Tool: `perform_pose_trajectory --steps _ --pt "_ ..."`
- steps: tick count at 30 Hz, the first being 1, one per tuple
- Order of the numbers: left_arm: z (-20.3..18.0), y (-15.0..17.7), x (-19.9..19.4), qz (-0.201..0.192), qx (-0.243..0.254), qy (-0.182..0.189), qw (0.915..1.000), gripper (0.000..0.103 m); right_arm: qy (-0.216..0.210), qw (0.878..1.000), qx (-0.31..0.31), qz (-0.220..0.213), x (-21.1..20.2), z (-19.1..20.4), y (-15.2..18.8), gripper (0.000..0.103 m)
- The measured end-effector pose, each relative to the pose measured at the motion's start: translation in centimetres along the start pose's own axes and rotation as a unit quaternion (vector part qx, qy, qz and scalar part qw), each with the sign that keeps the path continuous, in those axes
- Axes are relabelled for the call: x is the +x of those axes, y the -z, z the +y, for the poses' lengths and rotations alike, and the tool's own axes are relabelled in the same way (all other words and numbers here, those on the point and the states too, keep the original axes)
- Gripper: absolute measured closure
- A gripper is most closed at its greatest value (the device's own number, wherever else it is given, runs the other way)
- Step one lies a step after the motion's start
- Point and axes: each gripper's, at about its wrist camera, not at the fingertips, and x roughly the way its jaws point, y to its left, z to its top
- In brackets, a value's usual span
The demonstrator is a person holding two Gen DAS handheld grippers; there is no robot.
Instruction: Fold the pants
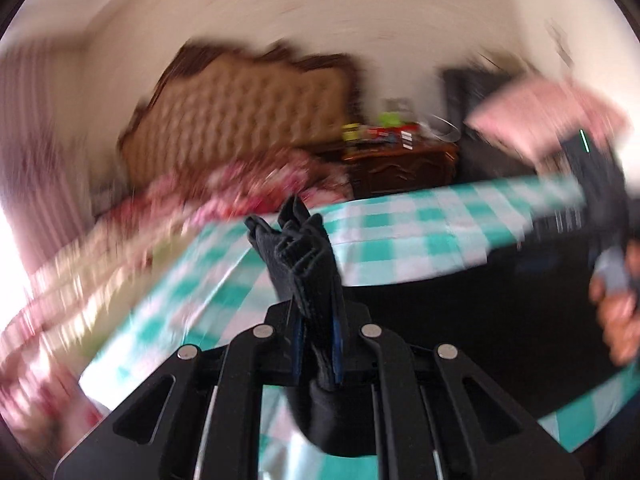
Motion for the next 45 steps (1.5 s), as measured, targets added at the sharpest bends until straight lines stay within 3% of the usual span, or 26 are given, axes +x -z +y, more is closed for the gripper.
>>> perform_pose_trajectory --steps 2,4,5,8,10,14,17,19,21,23,26,33,34,35,36,37,39,41,45 --pt "-6.6 0.7 -1.1 -0.014 0.084 0.004 0.9963 0.092 -0.031 0.999 0.035 -0.009 -2.8 -2.8 0.7 0.033" --pt "-12.4 2.6 -1.6 -0.020 0.159 0.007 0.9870 0.092 -0.070 0.994 0.083 -0.014 -4.8 -5.8 1.4 0.033" --pt "-15.7 4.3 -1.5 -0.020 0.208 0.012 0.9778 0.092 -0.080 0.992 0.099 -0.014 -5.3 -6.9 1.6 0.033" --pt "-20.7 7.8 -1.0 0.000 0.273 0.026 0.9616 0.090 -0.077 0.989 0.124 -0.013 -6.7 -9.4 2.4 0.033" --pt "-21.9 9.0 -0.9 -0.008 0.302 -0.008 0.9534 0.082 -0.088 0.987 0.131 -0.007 -7.1 -10.0 2.9 0.033" --pt "-21.5 8.8 -0.8 -0.016 0.321 -0.043 0.9460 0.046 -0.102 0.985 0.139 0.017 -6.5 -10.5 3.3 0.033" --pt "-21.5 8.6 0.0 0.003 0.343 -0.051 0.9379 0.043 -0.117 0.981 0.150 0.035 -5.5 -10.3 3.4 0.033" --pt "-21.8 8.8 0.4 0.004 0.364 -0.041 0.9304 0.048 -0.122 0.980 0.152 0.045 -4.8 -10.0 3.1 0.033" --pt "-21.5 8.5 0.9 0.019 0.357 -0.015 0.9338 0.081 -0.127 0.978 0.153 0.056 -4.4 -9.6 3.0 0.024" --pt "-20.8 7.9 0.9 0.023 0.337 -0.001 0.9413 0.090 -0.128 0.977 0.158 0.069 -4.2 -9.4 3.0 0.019" --pt "-18.9 5.8 0.2 0.017 0.273 0.018 0.9618 0.091 -0.132 0.975 0.159 0.082 -4.1 -8.9 3.1 0.015" --pt "-18.3 4.7 -0.5 0.009 0.250 0.026 0.9678 0.091 -0.167 0.963 0.159 0.140 0.6 -6.1 1.4 0.016" --pt "-18.5 4.5 -0.5 0.008 0.250 0.025 0.9678 0.091 -0.169 0.964 0.152 0.140 1.6 -5.4 0.7 0.023" --pt "-18.6 4.5 -0.7 0.006 0.251 0.024 0.9678 0.091 -0.170 0.966 0.139 0.138 2.2 -4.9 0.2 0.048" --pt "-18.9 4.2 -0.8 0.003 0.255 0.018 0.9669 0.091 -0.149 0.972 0.119 0.137 2.6 -4.3 -0.6 0.057" --pt "-19.3 4.1 -1.0 0.000 0.258 0.010 0.9661 0.092 -0.134 0.976 0.108 0.132 2.3 -4.0 -1.1 0.073" --pt "-20.1 3.3 -2.0 -0.019 0.250 0.009 0.9680 0.092 -0.146 0.981 0.077 0.106 0.4 -3.3 -1.9 0.077" --pt "-21.4 2.6 -2.7 -0.035 0.245 0.021 0.9687 0.092 -0.125 0.989 0.029 0.069 -2.6 -3.0 -2.3 0.079" --pt "-26.2 3.1 -3.6 -0.052 0.263 0.072 0.9608 0.092 -0.068 0.996 0.041 0.035 -6.5 -7.1 -1.9 0.079"
